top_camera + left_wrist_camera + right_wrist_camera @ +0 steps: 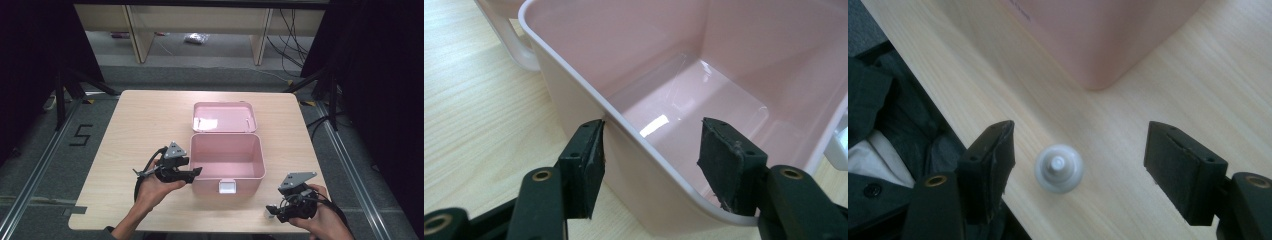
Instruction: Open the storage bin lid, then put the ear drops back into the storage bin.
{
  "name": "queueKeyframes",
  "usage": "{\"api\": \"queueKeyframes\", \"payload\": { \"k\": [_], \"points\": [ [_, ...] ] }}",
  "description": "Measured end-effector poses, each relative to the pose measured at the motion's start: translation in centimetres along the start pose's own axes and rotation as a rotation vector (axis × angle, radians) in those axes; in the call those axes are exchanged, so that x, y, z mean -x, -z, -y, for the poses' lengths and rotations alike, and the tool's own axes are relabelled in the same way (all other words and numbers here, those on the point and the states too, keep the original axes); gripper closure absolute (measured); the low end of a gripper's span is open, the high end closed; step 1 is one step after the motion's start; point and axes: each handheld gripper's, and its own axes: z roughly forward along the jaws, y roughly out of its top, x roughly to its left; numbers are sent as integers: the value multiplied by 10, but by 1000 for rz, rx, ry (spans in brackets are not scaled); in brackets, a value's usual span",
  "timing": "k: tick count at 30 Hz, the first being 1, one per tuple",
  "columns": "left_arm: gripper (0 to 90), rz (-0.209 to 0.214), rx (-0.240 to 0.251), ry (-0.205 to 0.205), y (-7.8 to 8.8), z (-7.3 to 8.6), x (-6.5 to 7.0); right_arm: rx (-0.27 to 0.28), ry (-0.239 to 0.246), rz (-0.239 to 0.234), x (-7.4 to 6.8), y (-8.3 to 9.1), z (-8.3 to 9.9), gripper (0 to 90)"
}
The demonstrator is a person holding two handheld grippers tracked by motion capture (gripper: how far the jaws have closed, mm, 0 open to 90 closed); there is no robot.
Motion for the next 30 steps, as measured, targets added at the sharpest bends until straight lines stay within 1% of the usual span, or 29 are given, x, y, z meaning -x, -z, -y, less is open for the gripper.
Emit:
{"api": "queueKeyframes", "payload": {
  "k": [1, 3, 6, 7, 8, 9, 10, 11, 12, 13, 14, 15, 16, 17, 18, 19, 21, 22, 23, 24, 26, 27, 30],
  "points": [
    [432, 4, -4, -4, 1, 0, 0, -8, -4, 1, -1, -1, 1, 295],
    [432, 4, -6, -5, 0, 0, 0, -24, 26, 2, -1, -3, 2, 296],
    [430, -1, -6, -4, 0, 0, 0, -47, 20, 8, -3, -5, 3, 295],
    [430, 3, -6, -2, 0, 0, 0, -45, 34, 3, -3, -6, 3, 295],
    [431, 5, -4, -1, 0, 0, 0, -51, 25, 15, -3, -8, 4, 295],
    [431, 5, -5, -1, 0, 0, 0, -53, 30, 6, -4, -8, 5, 295],
    [431, 5, -6, -2, 0, 0, 0, -65, 26, 3, -5, -9, 5, 295],
    [430, 5, -4, -1, 0, 0, 0, -79, 36, 3, -6, -12, 6, 295],
    [430, 5, -4, -1, 0, 0, 0, -89, 22, 2, -8, -14, 6, 295],
    [430, 5, -6, -2, 0, 0, 0, -89, 22, 2, -8, -14, 6, 295],
    [431, -2, -6, -5, 0, 0, 0, -101, 39, 4, -8, -17, 7, 295],
    [431, -2, -6, -5, 0, 0, 0, -101, 39, 4, -8, -17, 7, 295],
    [431, -2, -6, -4, 0, 0, 0, -107, 56, -6, -9, -19, 7, 297],
    [431, -2, -6, -5, 0, -1, 0, -115, 44, -13, -11, -20, 7, 297],
    [431, -2, -6, -5, 0, -1, 0, -115, 44, -13, -11, -20, 7, 297],
    [430, -2, -6, -4, 0, 0, 0, -122, 64, -6, -9, -21, 7, 298],
    [431, 3, -5, -3, 0, 0, 0, -124, 72, -4, -9, -23, 7, 300],
    [433, 2, -4, -2, 0, 0, 0, -143, 34, -6, -12, -24, 7, 301],
    [433, -7, -6, -6, 0, 0, 0, -143, 34, -6, -12, -24, 7, 301],
    [433, -6, -6, -5, 0, 0, 0, -141, 73, -9, -8, -26, 8, 303],
    [434, -7, -6, -7, 0, 0, 0, -145, 72, -4, -8, -27, 8, 303],
    [434, 2, -6, -8, 1, 0, 0, -157, 57, -2, -8, -27, 8, 307],
    [432, -6, -8, -9, 0, 0, 0, -157, 60, -4, -8, -28, 9, 309]
  ]
}}
